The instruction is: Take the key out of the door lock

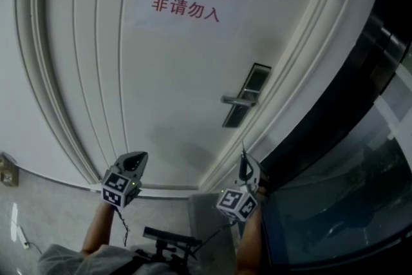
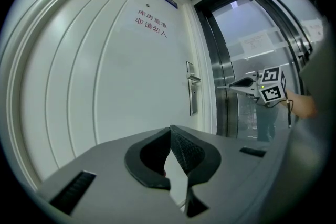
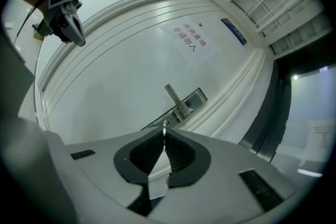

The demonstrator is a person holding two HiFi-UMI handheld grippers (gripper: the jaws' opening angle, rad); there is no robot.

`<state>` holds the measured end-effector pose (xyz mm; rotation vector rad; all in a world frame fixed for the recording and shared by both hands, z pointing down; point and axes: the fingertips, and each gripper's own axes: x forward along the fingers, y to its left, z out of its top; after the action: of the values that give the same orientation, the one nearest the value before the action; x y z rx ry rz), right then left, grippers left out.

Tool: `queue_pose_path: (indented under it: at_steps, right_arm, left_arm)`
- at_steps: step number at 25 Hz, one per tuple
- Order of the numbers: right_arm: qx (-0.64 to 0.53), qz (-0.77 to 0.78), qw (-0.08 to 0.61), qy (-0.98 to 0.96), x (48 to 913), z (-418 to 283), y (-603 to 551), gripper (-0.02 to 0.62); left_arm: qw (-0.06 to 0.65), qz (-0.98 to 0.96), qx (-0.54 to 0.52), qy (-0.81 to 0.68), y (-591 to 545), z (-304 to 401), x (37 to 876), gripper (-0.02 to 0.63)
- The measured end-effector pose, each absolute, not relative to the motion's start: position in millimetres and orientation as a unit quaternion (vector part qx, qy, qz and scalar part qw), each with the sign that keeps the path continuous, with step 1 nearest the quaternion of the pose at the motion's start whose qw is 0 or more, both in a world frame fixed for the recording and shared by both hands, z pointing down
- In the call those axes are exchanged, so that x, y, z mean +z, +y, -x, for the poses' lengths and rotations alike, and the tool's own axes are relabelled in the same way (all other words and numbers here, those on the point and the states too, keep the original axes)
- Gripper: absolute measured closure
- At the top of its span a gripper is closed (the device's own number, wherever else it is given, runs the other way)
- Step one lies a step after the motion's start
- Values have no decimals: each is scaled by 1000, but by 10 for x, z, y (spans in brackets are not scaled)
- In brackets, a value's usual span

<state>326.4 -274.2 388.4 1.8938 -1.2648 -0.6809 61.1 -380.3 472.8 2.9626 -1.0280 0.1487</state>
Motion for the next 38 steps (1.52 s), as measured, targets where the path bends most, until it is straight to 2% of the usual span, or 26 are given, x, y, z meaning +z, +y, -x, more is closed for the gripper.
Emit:
queue_pose_path:
  at_steps: [8,18,27,38]
  right_arm:
    - [-138,-784,225,-561,4094,-3071,-2432,575]
    - [-46,-795,102,-597,4277,-2955,-2217,575]
    - [-16,-804,58,-591,4431,-2975,-2095,575]
    - [1,-800,47,-599,4546,-2973,-2046,575]
  left_arm:
    - [2,-947,44,-318,-3684,-629,4741,601]
    - [5,-947,44,-319,-3606,-646,4774,601]
    - [5,-946,42,-321,-3546,-669,4780,601]
    - [1,-945,41,-325,-3499,-645,4754,601]
